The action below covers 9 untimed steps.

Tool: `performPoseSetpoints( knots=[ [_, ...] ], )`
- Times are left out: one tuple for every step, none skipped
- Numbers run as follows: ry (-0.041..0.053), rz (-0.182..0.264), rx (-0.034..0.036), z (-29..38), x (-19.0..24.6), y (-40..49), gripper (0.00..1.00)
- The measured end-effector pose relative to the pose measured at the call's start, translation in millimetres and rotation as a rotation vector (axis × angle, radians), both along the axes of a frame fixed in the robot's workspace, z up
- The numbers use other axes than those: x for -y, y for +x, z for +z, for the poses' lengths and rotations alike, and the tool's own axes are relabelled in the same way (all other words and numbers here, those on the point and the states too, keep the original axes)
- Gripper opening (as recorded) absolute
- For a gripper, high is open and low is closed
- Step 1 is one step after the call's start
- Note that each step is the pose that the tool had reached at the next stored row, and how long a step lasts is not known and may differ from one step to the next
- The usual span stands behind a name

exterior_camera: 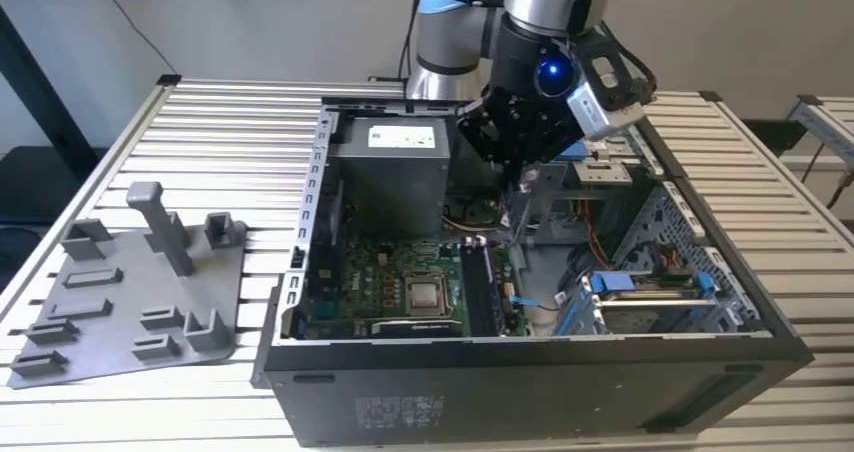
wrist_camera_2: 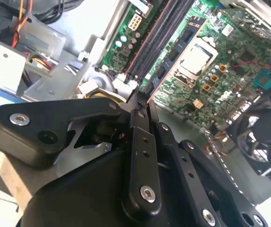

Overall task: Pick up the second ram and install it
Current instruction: 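Insert the second ram into the second slot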

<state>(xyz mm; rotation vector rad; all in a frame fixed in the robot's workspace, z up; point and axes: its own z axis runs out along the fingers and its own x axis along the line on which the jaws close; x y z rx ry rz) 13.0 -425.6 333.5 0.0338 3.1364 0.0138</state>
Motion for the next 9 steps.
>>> performPoseSetpoints(
  knots=[
    [0.0,-0.005,0.0001,-1.8,0.0,1.3,0.14],
    [0.0001,-0.015,0.0,-3.6,0.0,1.5,0.14],
    [0.0,-0.029,0.0,-4.9,0.0,1.6,0.14],
    [0.0001,-0.042,0.0,-6.0,0.0,1.6,0.14],
    [0.0,-0.051,0.0,-6.8,0.0,1.6,0.14],
    [0.0,-0.054,0.0,-7.2,0.0,1.6,0.14],
    [-0.0002,-0.055,0.0,-7.2,0.0,1.6,0.14],
    [-0.0002,-0.055,0.0,-7.2,0.0,1.6,0.14],
    [0.0,-0.055,0.0,-7.3,0.0,1.6,0.14]
  ],
)
